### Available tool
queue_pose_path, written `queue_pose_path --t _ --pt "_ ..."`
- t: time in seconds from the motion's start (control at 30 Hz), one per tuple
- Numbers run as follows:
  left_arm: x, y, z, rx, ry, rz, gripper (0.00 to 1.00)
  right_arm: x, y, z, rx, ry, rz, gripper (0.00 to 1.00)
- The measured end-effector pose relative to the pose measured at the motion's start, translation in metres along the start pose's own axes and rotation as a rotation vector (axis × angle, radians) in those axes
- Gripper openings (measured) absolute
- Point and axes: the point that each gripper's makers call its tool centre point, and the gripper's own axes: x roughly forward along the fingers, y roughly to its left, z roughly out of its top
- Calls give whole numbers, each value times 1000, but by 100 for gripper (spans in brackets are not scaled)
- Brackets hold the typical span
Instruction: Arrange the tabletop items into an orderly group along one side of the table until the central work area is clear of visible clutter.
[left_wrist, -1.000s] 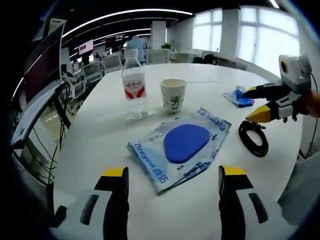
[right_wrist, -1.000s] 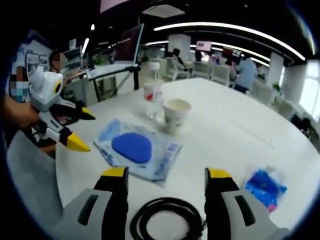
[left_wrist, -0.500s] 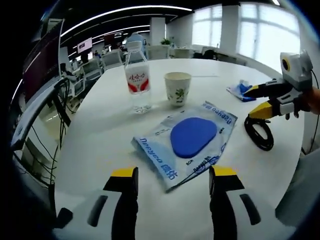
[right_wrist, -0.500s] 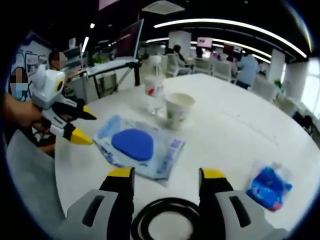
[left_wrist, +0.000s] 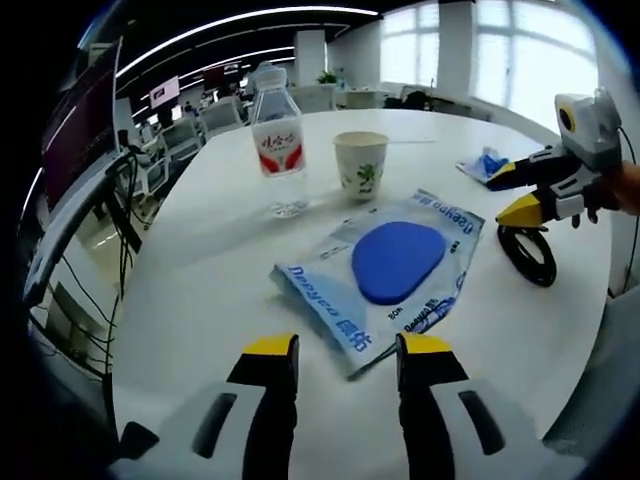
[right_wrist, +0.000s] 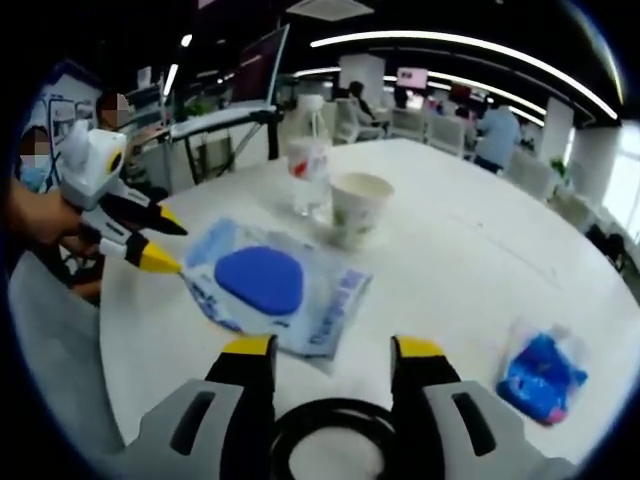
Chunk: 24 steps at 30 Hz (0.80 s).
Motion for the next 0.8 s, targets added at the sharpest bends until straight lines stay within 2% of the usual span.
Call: queue_pose_path --t 0.17,0.53,0.8 --pt "3 3 -2 -2 8 1 33 4 0 -2 -3 16 3 39" --pt "7 8 -9 -6 36 3 26 13 3 -8 21 54 27 23" --pt "9 11 -11 -7 51 -5 20 21 4 -10 47 70 30 21"
